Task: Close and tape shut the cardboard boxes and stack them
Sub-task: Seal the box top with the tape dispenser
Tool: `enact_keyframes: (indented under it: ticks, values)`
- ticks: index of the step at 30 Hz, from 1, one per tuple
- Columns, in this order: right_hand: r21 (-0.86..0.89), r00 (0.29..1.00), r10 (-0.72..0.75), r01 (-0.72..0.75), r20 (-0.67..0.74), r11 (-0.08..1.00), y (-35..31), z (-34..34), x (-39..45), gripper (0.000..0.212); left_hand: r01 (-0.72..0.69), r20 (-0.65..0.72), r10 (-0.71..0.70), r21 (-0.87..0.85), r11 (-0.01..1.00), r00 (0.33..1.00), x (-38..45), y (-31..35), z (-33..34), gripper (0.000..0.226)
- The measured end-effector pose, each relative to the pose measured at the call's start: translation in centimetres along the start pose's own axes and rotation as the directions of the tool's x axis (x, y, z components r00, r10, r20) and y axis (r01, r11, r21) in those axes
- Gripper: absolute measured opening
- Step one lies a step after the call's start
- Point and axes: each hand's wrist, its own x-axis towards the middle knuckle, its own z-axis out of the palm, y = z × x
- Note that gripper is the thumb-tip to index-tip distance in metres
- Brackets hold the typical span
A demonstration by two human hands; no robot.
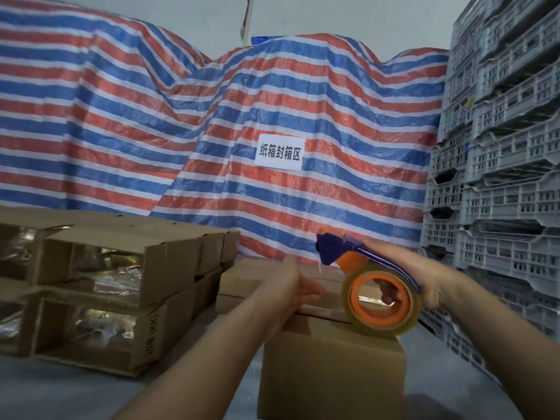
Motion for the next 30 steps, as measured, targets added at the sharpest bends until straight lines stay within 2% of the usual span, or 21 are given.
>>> enact_keyframes:
  ticks: [2, 7, 9, 17, 21, 23, 26, 28, 30]
  values:
    - [-0.017, 1.000, -0.010, 0.011, 0.021, 1.000, -0.2, -0.1, 0.4, 0.037, 0.020, 0.048, -0.019, -0.027, 0.999, 0.999, 0.0, 0.3, 0.0, 0.071]
    - [-0.054, 0.999, -0.026, 0.027, 0.018, 0.998, -0.4, 0.3, 0.7, 0.041, 0.037, 0.150, -0.008, -0.194, 0.980, 0.989, -0.2, 0.5, -0.7, 0.043]
    - [-0.036, 1.000, -0.025, 0.025, -0.003, 0.999, -0.4, 0.2, 0.7, 0.048, 0.036, 0.128, -0.002, -0.262, 0.965, 0.992, -0.4, 0.5, -1.0, 0.033]
    - [-0.117, 0.999, 0.033, -0.035, -0.018, 0.993, -1.1, 0.8, 0.6, 0.062, 0.033, 0.079, -0.003, -0.377, 0.926, 0.997, -1.1, 0.9, -1.6, 0.031]
    - [-0.171, 0.999, 0.030, -0.035, -0.034, 0.985, -1.6, 1.2, 0.5, 0.063, 0.006, 0.052, 0.015, -0.391, 0.920, 0.999, -1.2, 0.7, -1.5, 0.023]
    - [-0.191, 0.999, 0.040, -0.046, -0.035, 0.980, -1.8, 1.2, 0.5, 0.064, -0.006, 0.039, 0.021, -0.345, 0.939, 0.999, -1.3, 0.4, -1.5, 0.014]
    - [-0.265, 0.994, 0.106, -0.104, -0.006, 0.959, -2.5, 1.3, 0.3, 0.063, -0.006, -0.017, 0.001, -0.328, 0.945, 1.000, -1.2, 0.2, -1.4, 0.007]
    - [-0.310, 0.985, 0.173, -0.162, 0.009, 0.937, -3.4, 1.0, 0.1, 0.059, 0.000, -0.082, -0.034, -0.386, 0.922, 0.996, -1.1, 0.1, -1.6, 0.010]
    - [-0.355, 0.974, 0.224, -0.203, 0.018, 0.913, -3.8, 0.4, -0.2, 0.053, 0.008, -0.136, -0.097, -0.543, 0.840, 0.986, -1.0, -0.2, -1.8, 0.014]
